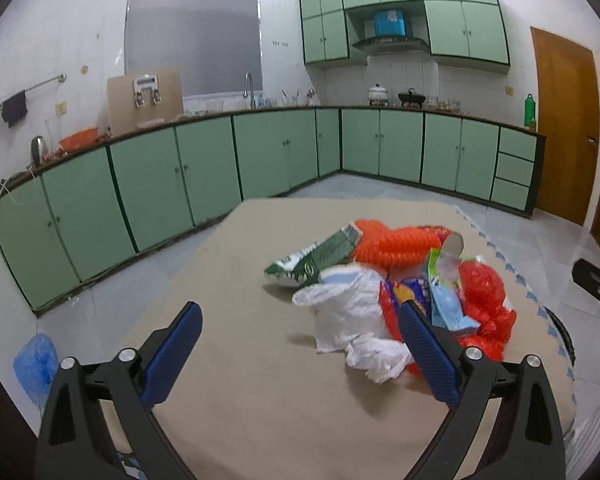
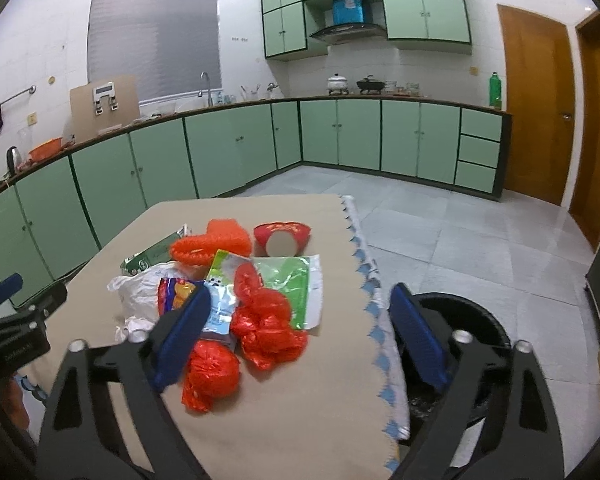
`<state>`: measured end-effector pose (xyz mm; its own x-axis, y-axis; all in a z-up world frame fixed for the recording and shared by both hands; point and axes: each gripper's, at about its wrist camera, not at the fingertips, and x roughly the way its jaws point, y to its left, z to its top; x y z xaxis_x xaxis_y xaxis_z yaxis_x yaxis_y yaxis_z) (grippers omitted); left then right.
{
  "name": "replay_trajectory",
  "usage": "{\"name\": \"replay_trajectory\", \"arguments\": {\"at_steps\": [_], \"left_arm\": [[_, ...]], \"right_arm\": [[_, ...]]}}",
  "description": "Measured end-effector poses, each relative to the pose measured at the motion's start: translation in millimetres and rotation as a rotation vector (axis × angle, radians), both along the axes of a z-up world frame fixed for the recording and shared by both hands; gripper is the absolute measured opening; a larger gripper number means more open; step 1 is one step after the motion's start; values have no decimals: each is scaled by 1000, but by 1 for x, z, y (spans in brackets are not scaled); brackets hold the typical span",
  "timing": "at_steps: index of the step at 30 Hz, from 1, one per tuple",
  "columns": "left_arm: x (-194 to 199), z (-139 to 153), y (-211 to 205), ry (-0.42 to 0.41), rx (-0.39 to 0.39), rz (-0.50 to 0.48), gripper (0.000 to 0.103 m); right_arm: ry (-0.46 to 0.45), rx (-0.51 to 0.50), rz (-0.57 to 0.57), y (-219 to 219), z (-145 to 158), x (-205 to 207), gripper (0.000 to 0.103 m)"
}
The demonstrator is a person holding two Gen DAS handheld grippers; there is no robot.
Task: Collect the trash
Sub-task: 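Grasp the red plastic bag with the right tool while the left tool grasps the white plastic bag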
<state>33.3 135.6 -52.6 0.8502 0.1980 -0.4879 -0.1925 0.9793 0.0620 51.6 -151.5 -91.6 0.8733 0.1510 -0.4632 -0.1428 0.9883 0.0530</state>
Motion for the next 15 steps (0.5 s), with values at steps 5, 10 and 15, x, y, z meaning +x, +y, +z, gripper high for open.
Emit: {"name": "replay_trajectory", "arguments": {"at_steps": [5,10,15], "left_arm": [[12,-11,5,29,-22,7,89],[28,-27,6,66,-38,0,83],[47,-40,12,102,-62,-11,83]], "right_arm": [[20,9,5,6,-9,20,79],[39,-22,30,18,-24,38,78],[88,-36,64,30,-40,56,77]]}}
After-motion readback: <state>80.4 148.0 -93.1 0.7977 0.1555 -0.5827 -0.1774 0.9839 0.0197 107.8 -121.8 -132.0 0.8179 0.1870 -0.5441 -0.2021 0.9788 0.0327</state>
